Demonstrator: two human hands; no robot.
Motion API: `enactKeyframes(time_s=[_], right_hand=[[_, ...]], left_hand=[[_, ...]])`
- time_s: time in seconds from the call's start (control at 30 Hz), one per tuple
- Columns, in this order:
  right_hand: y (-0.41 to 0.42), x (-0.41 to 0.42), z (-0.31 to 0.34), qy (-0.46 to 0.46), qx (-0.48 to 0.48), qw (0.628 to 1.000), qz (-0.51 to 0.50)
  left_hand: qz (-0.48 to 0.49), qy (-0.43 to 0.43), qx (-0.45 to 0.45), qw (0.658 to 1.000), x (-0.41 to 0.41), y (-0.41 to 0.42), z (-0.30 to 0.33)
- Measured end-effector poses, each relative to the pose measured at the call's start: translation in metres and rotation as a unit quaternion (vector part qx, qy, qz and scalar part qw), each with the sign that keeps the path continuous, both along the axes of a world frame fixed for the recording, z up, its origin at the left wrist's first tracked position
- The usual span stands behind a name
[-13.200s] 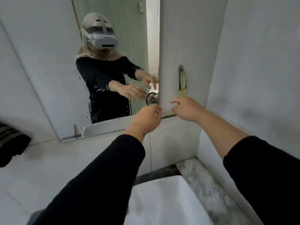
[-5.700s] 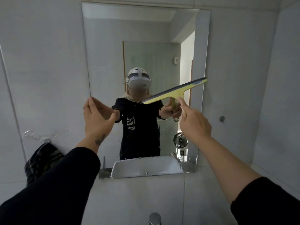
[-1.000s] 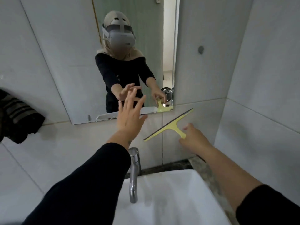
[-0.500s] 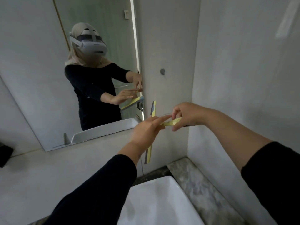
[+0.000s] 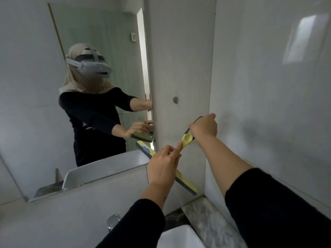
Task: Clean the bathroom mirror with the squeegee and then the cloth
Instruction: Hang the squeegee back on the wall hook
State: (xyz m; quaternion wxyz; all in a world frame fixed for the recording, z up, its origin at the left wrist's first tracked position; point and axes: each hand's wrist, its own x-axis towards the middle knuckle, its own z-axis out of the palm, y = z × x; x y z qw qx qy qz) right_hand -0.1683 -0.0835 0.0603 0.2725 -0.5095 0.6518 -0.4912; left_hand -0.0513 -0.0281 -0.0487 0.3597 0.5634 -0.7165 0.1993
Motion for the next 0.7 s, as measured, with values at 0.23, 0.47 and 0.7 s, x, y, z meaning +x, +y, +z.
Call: enactKeyframes(time_s=[0.23,0.47,0.7], right_hand=[[-0.036,0.038,-0.001,-0.016,-0.044,0.998,0.042],[-0.073,0.051,0.016,0.007,-0.131,0.987,0.089],[-0.091,0.048,0.003,-0.021,-0.150,0.983,0.104]], left_hand=[[-0.040,0.075,0.095,0.992,0.009,-0.029,-0.024],[-0.074,0.109,0.092,0.987,0.013,-0.081,-0.022],[-0.085,0.110,0.156,0.978,0.008,-0.104,-0.026]])
